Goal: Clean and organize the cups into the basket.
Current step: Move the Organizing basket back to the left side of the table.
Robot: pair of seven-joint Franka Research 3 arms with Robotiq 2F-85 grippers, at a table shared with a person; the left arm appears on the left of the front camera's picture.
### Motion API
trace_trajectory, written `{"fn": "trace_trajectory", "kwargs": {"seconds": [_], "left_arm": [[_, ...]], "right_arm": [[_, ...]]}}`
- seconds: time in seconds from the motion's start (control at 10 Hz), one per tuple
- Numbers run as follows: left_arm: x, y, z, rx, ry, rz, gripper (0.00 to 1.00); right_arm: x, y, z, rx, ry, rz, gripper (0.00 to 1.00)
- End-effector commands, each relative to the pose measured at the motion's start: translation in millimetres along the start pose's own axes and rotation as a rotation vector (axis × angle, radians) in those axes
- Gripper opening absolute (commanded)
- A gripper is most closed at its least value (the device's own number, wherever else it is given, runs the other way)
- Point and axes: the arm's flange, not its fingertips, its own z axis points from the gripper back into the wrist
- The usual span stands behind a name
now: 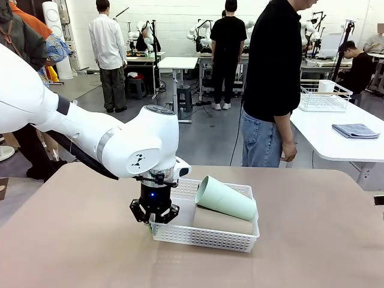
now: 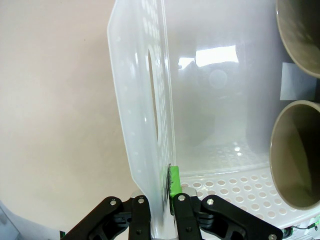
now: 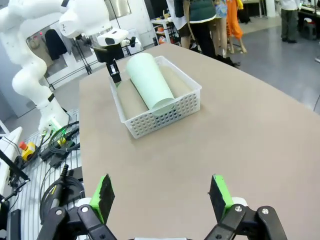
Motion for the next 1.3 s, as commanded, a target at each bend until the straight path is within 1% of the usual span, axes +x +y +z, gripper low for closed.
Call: {"fn": "trace_trajectory", "kwargs": {"seconds": [0.0,0.3,0.4,0.5,0.6,0.7,0.8,0.9,1.0,1.1,1.2], "left_arm": [[-2,0,-2,0.009,0.005,0.001,0.00],[-2,0,-2,0.009,0.005,0.001,0.00],[-2,0,-2,0.009,0.005,0.001,0.00],[-2,0,-2,0.009,0.005,0.001,0.00],[-2,0,-2,0.009,0.005,0.001,0.00],[-2,0,-2,0.009,0.005,0.001,0.00],[-2,0,-2,0.009,0.005,0.001,0.00],[-2,0,-2,0.009,0.005,0.001,0.00],[-2,0,-2,0.009,0.005,0.001,0.00],[-2,0,-2,0.009,0.005,0.001,0.00],[-2,0,-2,0.009,0.005,0.001,0.00]], "right_arm": [[4,-1,-12,0.025,-0.011,0.022,1.00],[4,-1,-12,0.025,-0.011,0.022,1.00],[5,0,-10,0.023,0.012,0.012,1.00],[0,-17,1,0.055,-0.121,-0.223,1.00],[-10,-30,7,0.155,-0.182,-0.405,1.00],[-20,-42,8,0.210,-0.238,-0.538,1.00],[-31,-45,9,0.312,-0.271,-0.668,1.00],[-38,-41,15,0.385,-0.260,-0.784,1.00],[-45,-35,24,0.377,-0.228,-0.838,1.00],[-48,-27,35,0.327,-0.202,-0.873,1.00],[-52,-13,44,0.306,-0.132,-0.934,1.00]]}}
